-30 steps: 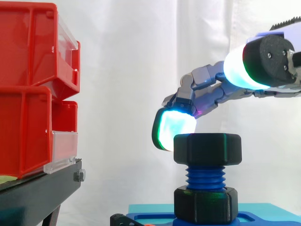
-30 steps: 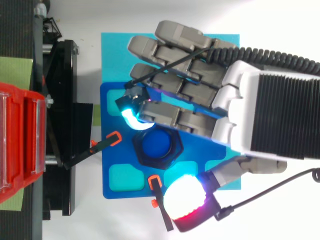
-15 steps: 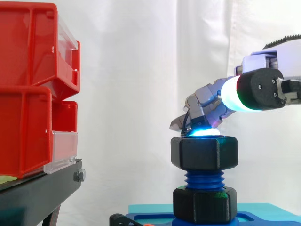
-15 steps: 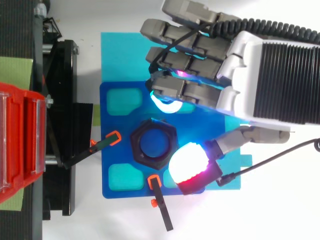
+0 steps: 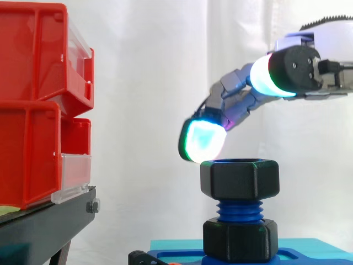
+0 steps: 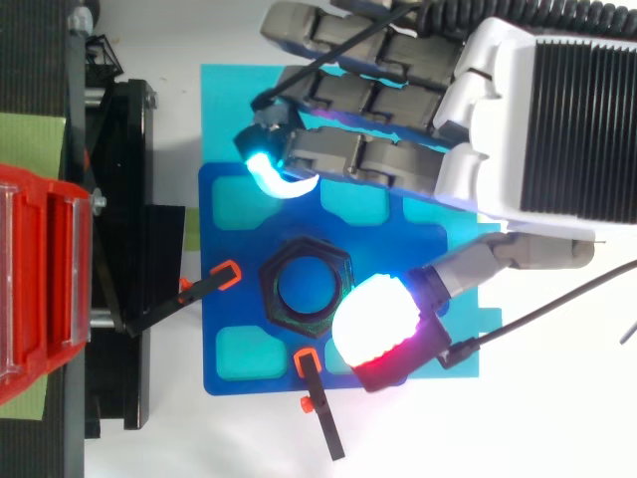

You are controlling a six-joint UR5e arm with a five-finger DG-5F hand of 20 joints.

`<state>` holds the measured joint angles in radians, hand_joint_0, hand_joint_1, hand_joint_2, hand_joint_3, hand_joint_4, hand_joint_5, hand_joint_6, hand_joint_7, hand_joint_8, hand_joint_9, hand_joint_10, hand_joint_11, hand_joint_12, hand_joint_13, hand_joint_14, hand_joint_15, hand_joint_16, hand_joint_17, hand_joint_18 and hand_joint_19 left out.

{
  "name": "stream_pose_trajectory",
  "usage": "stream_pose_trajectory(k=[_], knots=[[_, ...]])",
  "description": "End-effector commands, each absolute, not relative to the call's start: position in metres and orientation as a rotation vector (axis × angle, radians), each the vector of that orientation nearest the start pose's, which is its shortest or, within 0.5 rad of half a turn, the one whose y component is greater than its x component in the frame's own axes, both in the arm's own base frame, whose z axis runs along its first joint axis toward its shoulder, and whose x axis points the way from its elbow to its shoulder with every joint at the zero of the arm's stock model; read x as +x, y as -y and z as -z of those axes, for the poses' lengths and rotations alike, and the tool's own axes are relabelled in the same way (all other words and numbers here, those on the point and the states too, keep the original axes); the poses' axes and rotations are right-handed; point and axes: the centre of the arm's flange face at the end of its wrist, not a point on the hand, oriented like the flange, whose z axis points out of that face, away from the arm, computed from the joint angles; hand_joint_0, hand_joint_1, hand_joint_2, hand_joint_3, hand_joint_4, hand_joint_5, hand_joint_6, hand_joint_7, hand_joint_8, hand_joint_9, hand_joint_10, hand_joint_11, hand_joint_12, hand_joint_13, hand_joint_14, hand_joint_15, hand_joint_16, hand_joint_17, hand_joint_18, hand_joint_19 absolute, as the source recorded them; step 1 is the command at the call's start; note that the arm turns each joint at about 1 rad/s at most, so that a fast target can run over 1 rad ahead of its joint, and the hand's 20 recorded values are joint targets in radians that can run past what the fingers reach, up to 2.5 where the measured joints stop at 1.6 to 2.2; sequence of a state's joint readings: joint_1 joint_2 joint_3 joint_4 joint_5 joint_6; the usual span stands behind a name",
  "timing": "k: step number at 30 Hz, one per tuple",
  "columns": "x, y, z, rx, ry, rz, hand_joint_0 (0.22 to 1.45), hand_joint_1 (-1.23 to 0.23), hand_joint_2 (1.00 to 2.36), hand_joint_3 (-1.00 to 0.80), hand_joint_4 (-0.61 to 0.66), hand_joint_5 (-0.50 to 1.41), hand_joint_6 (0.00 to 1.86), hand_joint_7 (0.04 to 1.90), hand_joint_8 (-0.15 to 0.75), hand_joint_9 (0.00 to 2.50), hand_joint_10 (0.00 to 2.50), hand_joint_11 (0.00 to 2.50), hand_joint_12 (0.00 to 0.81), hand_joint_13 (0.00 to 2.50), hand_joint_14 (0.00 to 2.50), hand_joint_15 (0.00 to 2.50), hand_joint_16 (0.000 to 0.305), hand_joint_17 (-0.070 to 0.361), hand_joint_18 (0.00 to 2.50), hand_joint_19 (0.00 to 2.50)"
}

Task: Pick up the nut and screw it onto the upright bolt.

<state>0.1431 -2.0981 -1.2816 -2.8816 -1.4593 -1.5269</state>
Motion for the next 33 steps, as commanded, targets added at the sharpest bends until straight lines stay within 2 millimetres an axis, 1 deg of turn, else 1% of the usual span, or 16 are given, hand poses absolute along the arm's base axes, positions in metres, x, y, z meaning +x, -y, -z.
stream_pose_trajectory(k=[1, 4, 6, 8, 10, 12, 16, 23, 27, 30, 33], knots=[[0.712, 0.040, -0.346, -0.019, -1.534, -0.071, 0.50, -0.03, 1.00, -0.50, 0.20, -0.16, 0.50, 0.68, 0.242, 0.46, 0.00, 0.00, 0.357, 0.27, 0.00, 0.00, 0.046, 0.103, 0.00, 0.00], [0.715, 0.032, -0.347, -0.030, -1.508, -0.084, 0.49, -0.01, 1.00, -0.50, 0.19, -0.16, 0.50, 0.66, 0.234, 0.40, 0.00, 0.00, 0.366, 0.20, 0.00, 0.00, 0.047, 0.105, 0.00, 0.00], [0.718, 0.027, -0.342, -0.033, -1.508, -0.088, 0.49, 0.01, 1.00, -0.50, 0.18, -0.17, 0.50, 0.65, 0.229, 0.36, 0.00, 0.00, 0.369, 0.16, 0.00, 0.00, 0.047, 0.105, 0.00, 0.00], [0.719, 0.022, -0.343, -0.034, -1.501, -0.094, 0.49, 0.02, 1.00, -0.50, 0.17, -0.17, 0.50, 0.64, 0.226, 0.33, 0.00, 0.00, 0.372, 0.14, 0.00, 0.00, 0.048, 0.107, 0.00, 0.00], [0.720, 0.019, -0.336, -0.035, -1.512, -0.095, 0.49, 0.03, 1.00, -0.50, 0.17, -0.17, 0.50, 0.64, 0.223, 0.31, 0.00, 0.00, 0.376, 0.11, 0.00, 0.00, 0.048, 0.108, 0.00, 0.00], [0.721, 0.012, -0.334, -0.040, -1.516, -0.105, 0.49, 0.04, 1.00, -0.50, 0.17, -0.17, 0.50, 0.65, 0.221, 0.29, 0.00, 0.00, 0.376, 0.08, 0.00, 0.00, 0.048, 0.108, 0.00, 0.00], [0.718, 0.004, -0.331, -0.050, -1.550, -0.114, 0.49, 0.05, 1.00, -0.50, 0.15, -0.16, 0.50, 0.66, 0.218, 0.26, 0.00, 0.00, 0.377, 0.06, 0.00, 0.00, 0.048, 0.107, 0.00, 0.00], [0.714, 0.002, -0.327, -0.054, -1.588, -0.122, 0.50, 0.05, 1.00, -0.50, 0.15, -0.14, 0.50, 0.78, 0.221, 0.25, 0.00, 0.00, 0.376, 0.05, 0.00, 0.00, 0.048, 0.107, 0.00, 0.00], [0.712, 0.002, -0.325, -0.055, -1.600, -0.126, 0.50, 0.04, 1.00, -0.50, 0.19, -0.12, 0.50, 0.89, 0.236, 0.28, 0.00, 0.00, 0.375, 0.07, 0.00, 0.00, 0.047, 0.106, 0.00, 0.00], [0.713, 0.001, -0.326, -0.053, -1.600, -0.127, 0.50, 0.03, 1.00, -0.50, 0.22, -0.12, 0.50, 0.94, 0.242, 0.30, 0.00, 0.00, 0.374, 0.09, 0.00, 0.00, 0.047, 0.106, 0.00, 0.00], [0.712, 0.006, -0.325, -0.052, -1.606, -0.121, 0.50, 0.02, 1.00, -0.50, 0.23, -0.11, 0.50, 0.97, 0.246, 0.32, 0.00, 0.00, 0.372, 0.10, 0.00, 0.00, 0.046, 0.104, 0.00, 0.00]])
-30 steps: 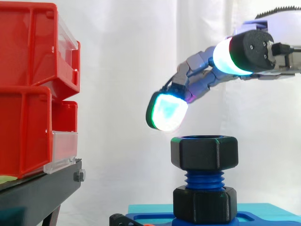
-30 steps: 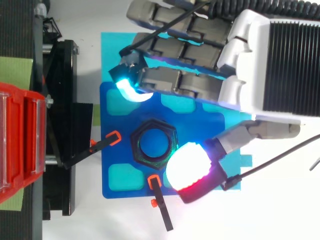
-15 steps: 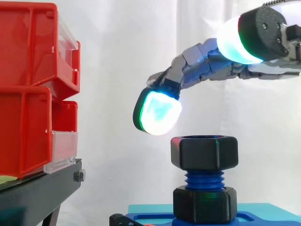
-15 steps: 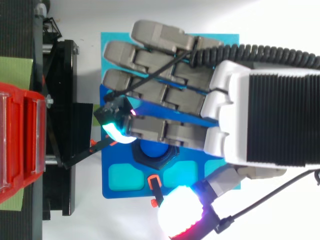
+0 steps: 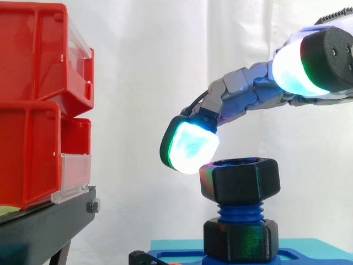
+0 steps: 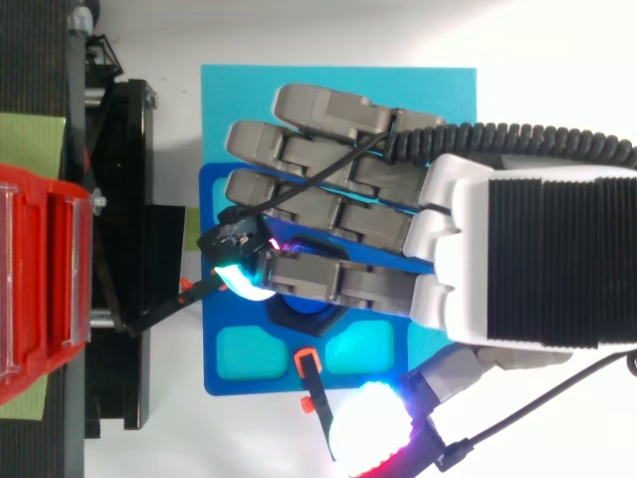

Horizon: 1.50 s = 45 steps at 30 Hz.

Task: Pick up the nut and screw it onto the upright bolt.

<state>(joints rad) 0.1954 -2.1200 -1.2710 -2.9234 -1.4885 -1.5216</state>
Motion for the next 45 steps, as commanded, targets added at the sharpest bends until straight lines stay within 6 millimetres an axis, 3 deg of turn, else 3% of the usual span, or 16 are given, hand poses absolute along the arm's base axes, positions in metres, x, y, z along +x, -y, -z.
stream_pose_trajectory(k=[1, 8, 23, 28, 34, 39, 40, 45], knots=[[0.712, 0.008, -0.325, -0.051, -1.606, -0.121, 0.50, 0.02, 1.00, -0.50, 0.23, -0.11, 0.50, 0.98, 0.247, 0.32, 0.00, 0.00, 0.372, 0.10, 0.00, 0.00, 0.046, 0.104, 0.00, 0.00], [0.711, 0.013, -0.324, -0.053, -1.613, -0.120, 0.51, 0.01, 1.00, -0.50, 0.25, -0.10, 0.50, 1.07, 0.255, 0.37, 0.00, 0.00, 0.367, 0.15, 0.00, 0.00, 0.045, 0.102, 0.00, 0.00], [0.708, 0.045, -0.325, -0.070, -1.615, -0.111, 0.52, -0.07, 1.00, -0.50, 0.23, -0.03, 0.50, 1.42, 0.269, 0.56, 0.00, 0.00, 0.336, 0.32, 0.00, 0.00, 0.038, 0.085, 0.00, 0.00], [0.708, 0.051, -0.325, -0.071, -1.615, -0.110, 0.53, -0.11, 1.00, -0.50, 0.19, 0.00, 0.57, 1.32, 0.274, 0.75, 0.00, 0.00, 0.305, 0.45, 0.00, 0.00, 0.032, 0.072, 0.07, 0.00], [0.707, 0.057, -0.326, -0.071, -1.610, -0.114, 0.54, -0.13, 1.00, -0.50, 0.20, 0.01, 0.50, 1.41, 0.268, 0.85, 0.00, 0.00, 0.284, 0.53, 0.00, 0.00, 0.028, 0.062, 0.16, 0.00], [0.709, 0.056, -0.329, -0.078, -1.601, -0.120, 0.53, -0.10, 1.00, -0.50, 0.27, -0.08, 0.50, 1.04, 0.250, 0.71, 0.00, 0.00, 0.307, 0.45, 0.00, 0.00, 0.032, 0.072, 0.10, 0.00], [0.709, 0.056, -0.329, -0.078, -1.601, -0.120, 0.52, -0.08, 1.00, -0.50, 0.24, -0.11, 0.50, 0.88, 0.249, 0.64, 0.00, 0.00, 0.320, 0.41, 0.00, 0.00, 0.034, 0.077, 0.05, 0.00], [0.715, 0.054, -0.346, -0.095, -1.577, -0.122, 0.51, -0.07, 1.00, -0.50, 0.19, -0.15, 0.50, 0.69, 0.230, 0.54, 0.00, 0.00, 0.333, 0.33, 0.00, 0.00, 0.039, 0.087, 0.00, 0.00]])
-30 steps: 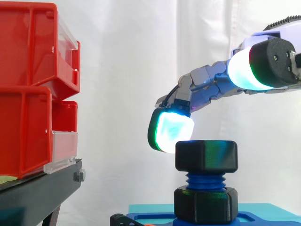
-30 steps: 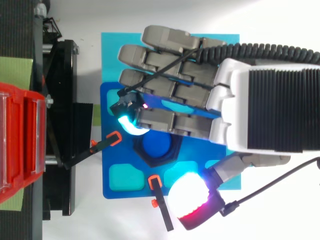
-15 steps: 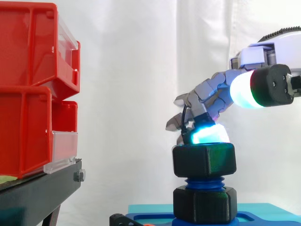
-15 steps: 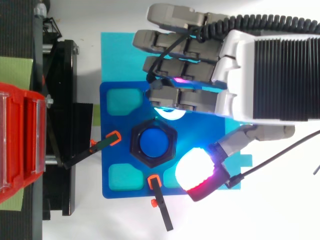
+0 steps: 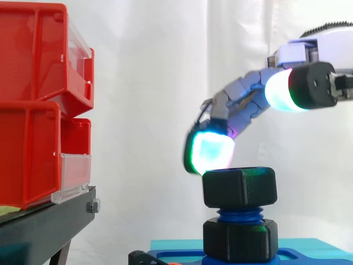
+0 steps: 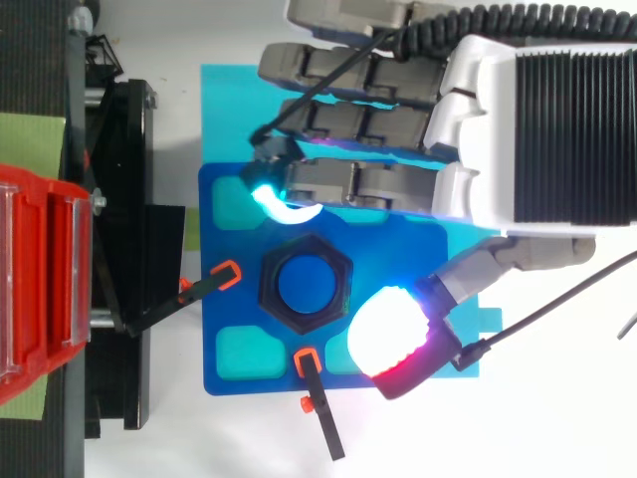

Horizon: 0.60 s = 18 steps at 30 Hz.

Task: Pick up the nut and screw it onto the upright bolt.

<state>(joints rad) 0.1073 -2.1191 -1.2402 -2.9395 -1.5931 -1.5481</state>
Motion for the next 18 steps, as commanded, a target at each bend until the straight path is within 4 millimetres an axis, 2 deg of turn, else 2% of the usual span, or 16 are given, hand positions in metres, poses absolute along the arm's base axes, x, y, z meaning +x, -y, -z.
stream_pose_trajectory(k=[1, 9, 13, 18], knots=[[0.716, 0.050, -0.347, -0.106, -1.570, -0.130, 0.51, -0.06, 1.00, -0.50, 0.18, -0.15, 0.50, 0.67, 0.224, 0.52, 0.00, 0.00, 0.335, 0.31, 0.00, 0.00, 0.039, 0.087, 0.00, 0.00], [0.722, 0.039, -0.341, -0.127, -1.542, -0.152, 0.49, -0.01, 1.00, -0.50, 0.16, -0.16, 0.50, 0.63, 0.209, 0.36, 0.00, 0.00, 0.353, 0.15, 0.00, 0.00, 0.043, 0.097, 0.00, 0.00], [0.731, 0.031, -0.321, -0.120, -1.550, -0.171, 0.49, 0.00, 1.00, -0.50, 0.16, -0.16, 0.50, 0.63, 0.207, 0.33, 0.00, 0.00, 0.356, 0.12, 0.00, 0.00, 0.044, 0.099, 0.00, 0.00], [0.731, 0.022, -0.318, -0.107, -1.558, -0.190, 0.49, 0.01, 1.00, -0.50, 0.14, -0.15, 0.50, 0.66, 0.207, 0.31, 0.00, 0.00, 0.358, 0.09, 0.00, 0.00, 0.044, 0.099, 0.00, 0.00]])
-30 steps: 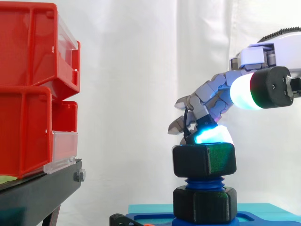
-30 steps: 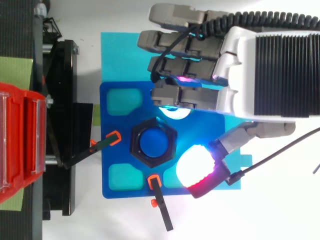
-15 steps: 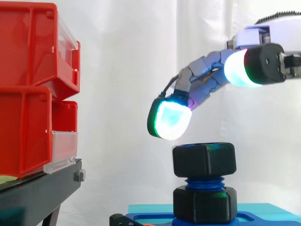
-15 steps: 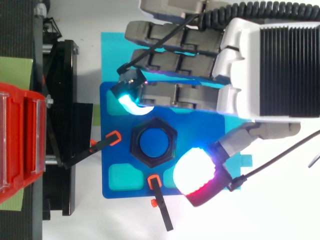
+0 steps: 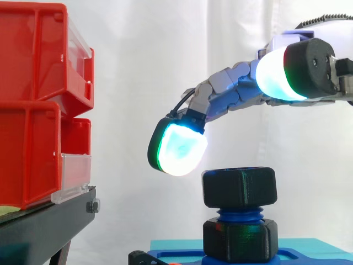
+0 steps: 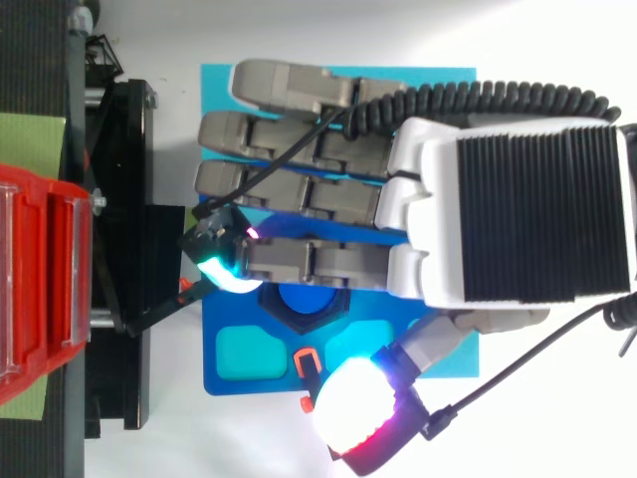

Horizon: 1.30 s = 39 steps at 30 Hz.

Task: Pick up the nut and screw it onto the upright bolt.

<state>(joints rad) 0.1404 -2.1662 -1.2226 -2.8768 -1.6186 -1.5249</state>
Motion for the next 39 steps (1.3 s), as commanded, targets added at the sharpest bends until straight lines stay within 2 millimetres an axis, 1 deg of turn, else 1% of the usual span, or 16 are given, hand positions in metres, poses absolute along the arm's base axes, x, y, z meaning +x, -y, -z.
stream_pose_trajectory(k=[1, 5, 6, 9, 15, 23, 26, 29, 32, 37, 39], knots=[[0.731, 0.022, -0.318, -0.105, -1.561, -0.187, 0.49, 0.01, 1.00, -0.50, 0.14, -0.15, 0.50, 0.66, 0.207, 0.31, 0.00, 0.00, 0.358, 0.09, 0.00, 0.00, 0.044, 0.099, 0.00, 0.00], [0.728, 0.022, -0.315, -0.102, -1.594, -0.185, 0.49, 0.01, 1.00, -0.50, 0.17, -0.13, 0.50, 0.79, 0.217, 0.32, 0.00, 0.00, 0.358, 0.11, 0.00, 0.00, 0.044, 0.099, 0.00, 0.00], [0.728, 0.022, -0.315, -0.102, -1.595, -0.184, 0.50, 0.00, 1.00, -0.50, 0.20, -0.12, 0.50, 0.86, 0.226, 0.35, 0.00, 0.00, 0.358, 0.13, 0.00, 0.00, 0.044, 0.098, 0.00, 0.00], [0.727, 0.022, -0.314, -0.102, -1.601, -0.184, 0.50, -0.01, 1.00, -0.50, 0.23, -0.10, 0.50, 0.98, 0.239, 0.38, 0.00, 0.00, 0.356, 0.15, 0.00, 0.00, 0.043, 0.096, 0.00, 0.00], [0.726, 0.025, -0.313, -0.104, -1.610, -0.183, 0.51, -0.04, 1.00, -0.50, 0.24, -0.08, 0.50, 1.13, 0.249, 0.44, 0.00, 0.00, 0.346, 0.22, 0.00, 0.00, 0.041, 0.092, 0.00, 0.00], [0.722, 0.041, -0.311, -0.103, -1.635, -0.172, 0.52, -0.07, 1.00, -0.50, 0.24, -0.06, 0.50, 1.25, 0.258, 0.51, 0.00, 0.00, 0.339, 0.28, 0.00, 0.00, 0.038, 0.086, 0.00, 0.00], [0.721, 0.050, -0.311, -0.108, -1.636, -0.167, 0.52, -0.08, 1.00, -0.50, 0.23, -0.06, 0.50, 1.28, 0.260, 0.54, 0.00, 0.00, 0.335, 0.30, 0.00, 0.00, 0.038, 0.084, 0.00, 0.00], [0.720, 0.061, -0.310, -0.120, -1.637, -0.154, 0.52, -0.10, 1.00, -0.50, 0.22, -0.05, 0.50, 1.35, 0.261, 0.57, 0.00, 0.00, 0.328, 0.33, 0.00, 0.00, 0.035, 0.079, 0.00, 0.00], [0.719, 0.067, -0.311, -0.128, -1.636, -0.144, 0.53, -0.13, 1.00, -0.50, 0.23, -0.03, 0.50, 1.45, 0.265, 0.63, 0.00, 0.00, 0.316, 0.38, 0.00, 0.00, 0.033, 0.075, 0.00, 0.00], [0.717, 0.083, -0.312, -0.140, -1.635, -0.126, 0.54, -0.16, 1.00, -0.50, 0.20, 0.00, 0.59, 1.32, 0.266, 0.80, 0.00, 0.00, 0.284, 0.51, 0.00, 0.00, 0.027, 0.060, 0.15, 0.00], [0.716, 0.085, -0.312, -0.141, -1.635, -0.127, 0.54, -0.17, 1.00, -0.50, 0.18, 0.02, 0.58, 1.33, 0.263, 0.86, 0.00, 0.00, 0.268, 0.55, 0.00, 0.00, 0.025, 0.056, 0.20, 0.00]])
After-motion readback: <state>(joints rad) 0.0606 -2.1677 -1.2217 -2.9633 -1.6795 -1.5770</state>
